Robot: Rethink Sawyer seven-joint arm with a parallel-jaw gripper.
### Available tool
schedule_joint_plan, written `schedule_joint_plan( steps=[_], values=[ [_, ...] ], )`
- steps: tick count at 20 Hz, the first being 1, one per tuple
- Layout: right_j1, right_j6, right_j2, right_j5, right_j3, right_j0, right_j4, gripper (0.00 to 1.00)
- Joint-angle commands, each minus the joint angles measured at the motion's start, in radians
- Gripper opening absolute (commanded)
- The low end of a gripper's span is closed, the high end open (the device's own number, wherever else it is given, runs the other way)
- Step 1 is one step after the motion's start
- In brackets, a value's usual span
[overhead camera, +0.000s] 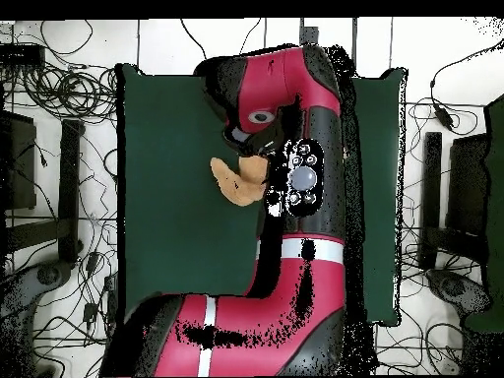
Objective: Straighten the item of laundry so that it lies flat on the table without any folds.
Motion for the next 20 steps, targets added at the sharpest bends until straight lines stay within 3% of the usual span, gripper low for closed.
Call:
schedule_joint_plan(
  steps=[1, 14, 16, 20],
  values=[
    [0.077, -0.284, 0.069, 0.057, 0.015, 0.001, -0.026, 0.0],
    [0.055, -0.256, 0.065, -0.002, 0.067, 0.003, -0.013, 0.0],
    [0.052, -0.255, 0.061, 0.008, 0.069, 0.005, -0.014, 0.0],
    [0.06, -0.319, 0.073, 0.146, 0.017, 0.002, -0.014, 0.0]
  ],
)
